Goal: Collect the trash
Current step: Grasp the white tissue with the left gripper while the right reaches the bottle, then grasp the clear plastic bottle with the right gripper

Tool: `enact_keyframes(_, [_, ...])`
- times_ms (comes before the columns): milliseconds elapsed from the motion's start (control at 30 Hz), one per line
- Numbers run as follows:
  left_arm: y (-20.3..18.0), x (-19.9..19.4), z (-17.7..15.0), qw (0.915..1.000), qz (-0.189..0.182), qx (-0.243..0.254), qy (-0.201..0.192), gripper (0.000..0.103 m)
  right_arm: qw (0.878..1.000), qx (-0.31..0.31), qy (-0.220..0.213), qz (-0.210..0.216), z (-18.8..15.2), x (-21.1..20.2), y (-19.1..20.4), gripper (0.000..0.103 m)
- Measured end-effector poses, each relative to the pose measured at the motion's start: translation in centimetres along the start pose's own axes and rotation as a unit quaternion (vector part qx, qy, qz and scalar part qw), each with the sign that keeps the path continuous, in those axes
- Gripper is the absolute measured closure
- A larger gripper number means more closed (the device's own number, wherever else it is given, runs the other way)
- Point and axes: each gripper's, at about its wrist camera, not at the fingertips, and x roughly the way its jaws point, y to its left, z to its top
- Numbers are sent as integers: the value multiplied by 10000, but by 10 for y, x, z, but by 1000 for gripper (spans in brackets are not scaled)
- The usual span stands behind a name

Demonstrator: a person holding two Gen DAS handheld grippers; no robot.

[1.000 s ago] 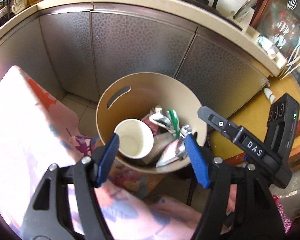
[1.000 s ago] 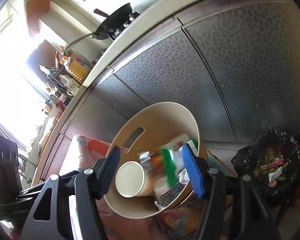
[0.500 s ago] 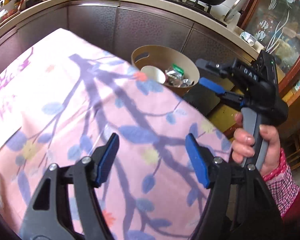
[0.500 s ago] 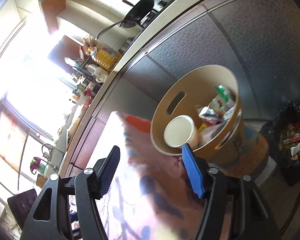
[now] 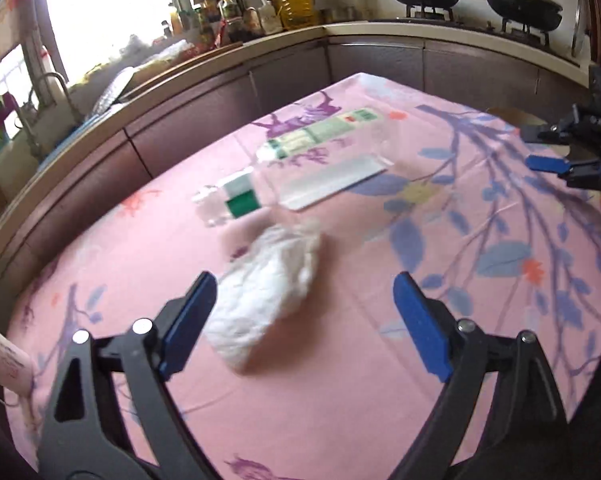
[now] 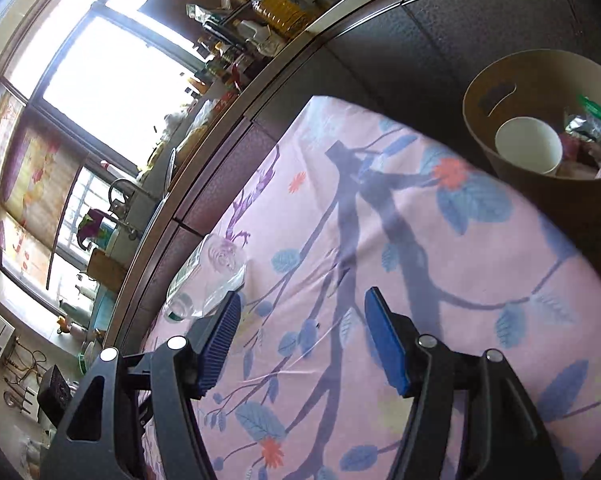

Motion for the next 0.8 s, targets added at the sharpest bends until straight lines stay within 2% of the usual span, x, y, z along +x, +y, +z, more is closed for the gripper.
enact_keyframes(67, [20, 18, -6, 9997, 174, -42, 176, 17, 9999, -112, 126, 13, -5, 8, 13, 41])
enact_keyframes(167, [44, 46, -11, 9977, -40, -419, 536, 17, 9990, -379, 257, 7, -6, 16, 36, 41])
enact_keyframes(233, [48, 56, -13, 9961, -192, -607, 611, 24, 9974, -638, 344, -16, -4, 23, 56, 41])
enact_keyframes(267, [50, 57, -14, 9953, -301, -704, 585, 31, 9958, -833, 390, -14, -2, 27, 69, 41])
enact_keyframes(300, [51, 57, -14, 9943, -437, -796, 567, 50, 9931, -1083, 444, -10, -1, 31, 84, 41])
enact_keyframes(333, [52, 57, -14, 9927, -602, -879, 563, 62, 9889, -1389, 521, -7, 1, 38, 102, 41])
enact_keyframes(367, [52, 56, -13, 9917, -650, -944, 575, 85, 9827, -1753, 595, -36, 2, 46, 122, 41])
enact_keyframes(400, [51, 54, -14, 9916, -589, -979, 599, 94, 9747, -2141, 635, -100, 2, 54, 144, 41])
enact_keyframes(433, [53, 51, -16, 9905, -628, -1063, 598, 94, 9638, -2571, 685, -172, 0, 64, 167, 41])
enact_keyframes(467, [57, 47, -20, 9881, -757, -1219, 562, 95, 9490, -3043, 789, -244, -5, 76, 190, 41])
enact_keyframes(533, [65, 31, -33, 9808, -1027, -1582, 492, 95, 9057, -4084, 1009, -518, -25, 106, 235, 41])
enact_keyframes(600, [72, 12, -47, 9748, -1175, -1855, 394, 95, 8460, -5118, 1221, -856, -51, 143, 273, 41])
enact_keyframes(700, [83, -12, -69, 9663, -1312, -2194, 312, 95, 7564, -6211, 1519, -1380, -93, 198, 304, 42])
enact_keyframes(800, [92, -29, -87, 9625, -1259, -2384, 296, 95, 6841, -6792, 1825, -1933, -120, 250, 301, 42])
